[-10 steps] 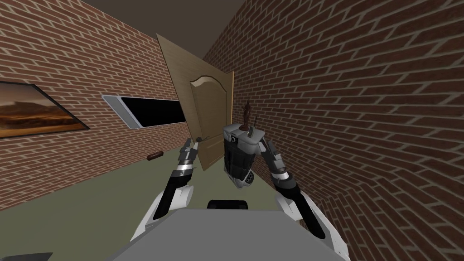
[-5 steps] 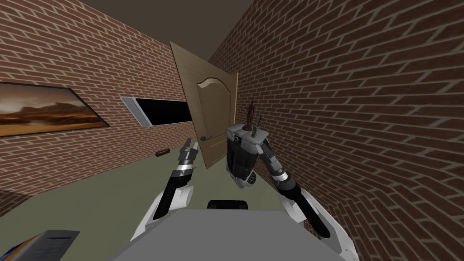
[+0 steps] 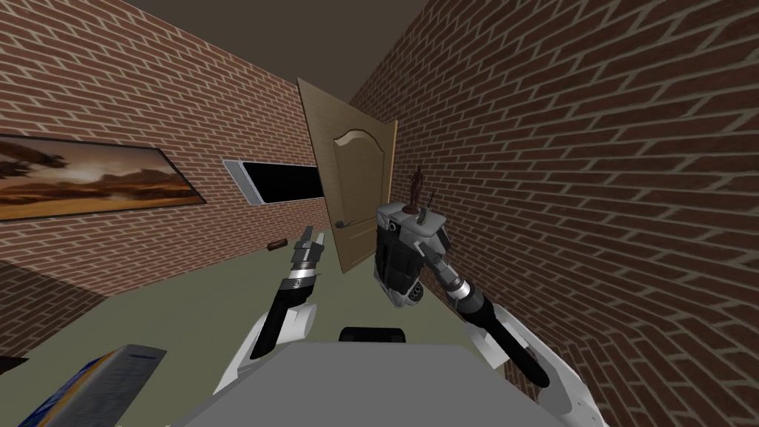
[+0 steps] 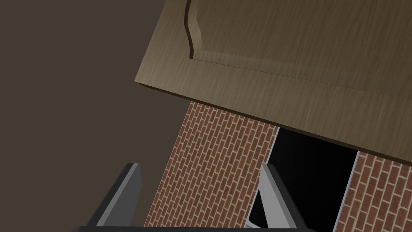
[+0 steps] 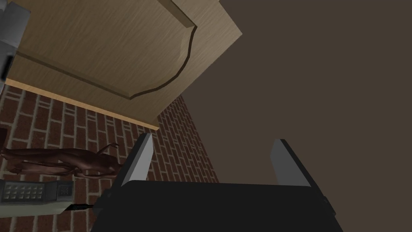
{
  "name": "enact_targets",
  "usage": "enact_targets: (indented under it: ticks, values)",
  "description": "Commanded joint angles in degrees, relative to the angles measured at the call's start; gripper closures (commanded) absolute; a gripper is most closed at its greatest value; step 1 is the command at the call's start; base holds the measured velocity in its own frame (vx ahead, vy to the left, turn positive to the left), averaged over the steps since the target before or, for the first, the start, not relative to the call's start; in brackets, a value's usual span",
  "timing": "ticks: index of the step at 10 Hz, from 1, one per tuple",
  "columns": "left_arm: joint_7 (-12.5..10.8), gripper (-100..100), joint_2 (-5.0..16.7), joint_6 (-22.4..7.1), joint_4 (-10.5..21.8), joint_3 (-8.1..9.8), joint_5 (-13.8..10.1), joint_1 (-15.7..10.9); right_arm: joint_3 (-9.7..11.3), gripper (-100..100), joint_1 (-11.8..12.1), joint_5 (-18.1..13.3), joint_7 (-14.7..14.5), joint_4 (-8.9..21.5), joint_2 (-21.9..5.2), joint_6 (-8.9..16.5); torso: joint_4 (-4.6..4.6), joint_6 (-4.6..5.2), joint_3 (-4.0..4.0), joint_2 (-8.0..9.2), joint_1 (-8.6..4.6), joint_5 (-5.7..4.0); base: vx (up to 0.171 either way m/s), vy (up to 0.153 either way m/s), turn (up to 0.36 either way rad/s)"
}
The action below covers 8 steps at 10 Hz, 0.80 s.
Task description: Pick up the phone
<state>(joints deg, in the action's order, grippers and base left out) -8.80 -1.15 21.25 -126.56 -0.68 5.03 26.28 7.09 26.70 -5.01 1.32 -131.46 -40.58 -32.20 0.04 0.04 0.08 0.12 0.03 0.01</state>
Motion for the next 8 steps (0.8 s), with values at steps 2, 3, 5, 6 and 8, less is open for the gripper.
enact_targets:
  ticks: [2, 3, 5, 6, 8]
  values:
    - [0.0, 0, 0.0, 0.0, 0.0, -0.01, 0.0, -0.01, 0.7, -100, -0.14, -1.65, 0.0, 0.78, -4.68, -0.07, 0.0, -0.05, 0.0, 0.02, 0.06, 0.01, -0.042, 0.04, 0.18]
    - [0.0, 0, 0.0, 0.0, 0.0, 0.0, 0.0, 0.0, 0.7, -100, -0.14, -1.65, 0.0, 0.78, -6.36, -0.07, 0.0, -0.01, 0.02, 0.04, 0.06, 0.01, -0.019, 0.018, -0.002]
    - [0.0, 0, 0.0, 0.0, 0.0, -0.01, 0.0, -0.01, 1.21, -100, -0.33, -3.2, 0.16, 1.73, -9.92, -0.26, 0.0, -0.05, 0.01, 0.03, 0.06, 0.01, -0.046, 0.039, 0.191]
    - [0.0, 0, 0.0, 0.0, 0.0, 0.0, 0.0, 0.0, 1.21, -100, -0.33, -3.2, 0.16, 1.73, -11.67, -0.26, 0.01, 0.0, 0.03, 0.05, 0.05, 0.01, -0.022, 0.019, -0.011]
    - [0.0, 0, 0.0, 0.0, 0.0, 0.0, 0.0, 0.0, 1.75, -100, -0.5, -4.83, 0.33, 2.77, -14.59, -0.49, -0.01, 0.01, -0.04, -0.06, -0.06, -0.02, -0.019, 0.022, 0.131]
